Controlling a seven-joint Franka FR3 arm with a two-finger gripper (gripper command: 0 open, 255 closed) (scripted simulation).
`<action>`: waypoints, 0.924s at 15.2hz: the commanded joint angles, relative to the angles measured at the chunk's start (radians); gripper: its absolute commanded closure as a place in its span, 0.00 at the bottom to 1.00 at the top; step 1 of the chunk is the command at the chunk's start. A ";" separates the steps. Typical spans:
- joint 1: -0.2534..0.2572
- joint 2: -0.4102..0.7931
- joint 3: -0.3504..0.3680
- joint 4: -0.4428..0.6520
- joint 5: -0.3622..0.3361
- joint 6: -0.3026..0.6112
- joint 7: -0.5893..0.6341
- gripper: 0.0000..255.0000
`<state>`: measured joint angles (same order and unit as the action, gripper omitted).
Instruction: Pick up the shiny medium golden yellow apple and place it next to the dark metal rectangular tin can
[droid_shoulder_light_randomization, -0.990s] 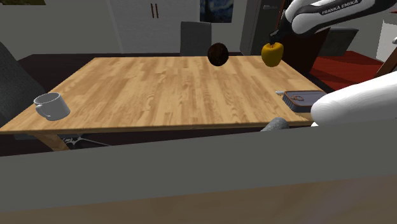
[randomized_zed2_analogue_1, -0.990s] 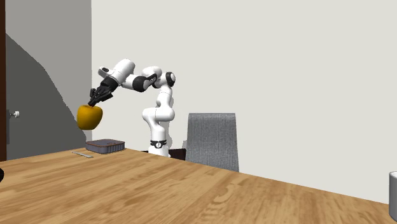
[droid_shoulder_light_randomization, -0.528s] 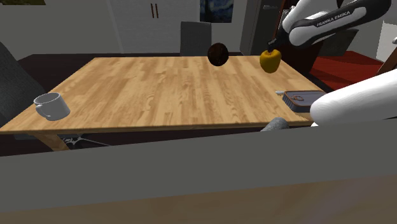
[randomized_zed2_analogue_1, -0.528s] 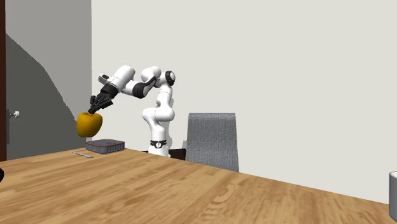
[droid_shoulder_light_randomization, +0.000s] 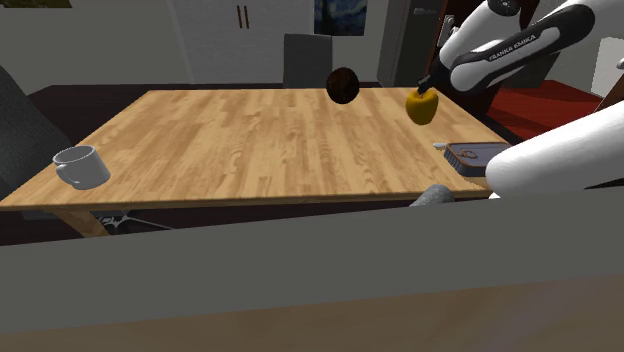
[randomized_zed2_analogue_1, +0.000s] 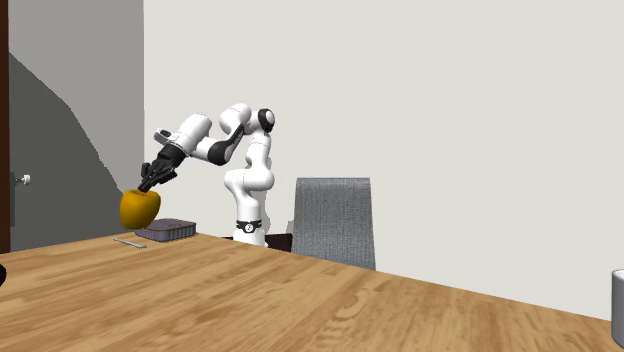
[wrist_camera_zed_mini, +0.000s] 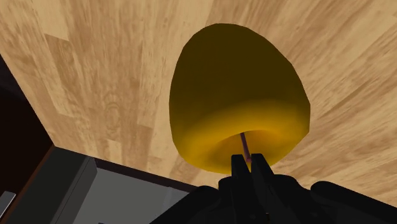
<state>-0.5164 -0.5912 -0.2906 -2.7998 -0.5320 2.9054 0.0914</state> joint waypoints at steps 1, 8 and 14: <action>-0.017 0.022 0.011 -0.015 -0.014 0.038 0.017 1.00; -0.106 0.123 0.063 -0.053 -0.074 0.182 0.073 1.00; -0.208 0.197 0.142 -0.068 -0.119 0.280 0.121 1.00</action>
<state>-0.7161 -0.4002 -0.1555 -2.8673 -0.6479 3.1772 0.2084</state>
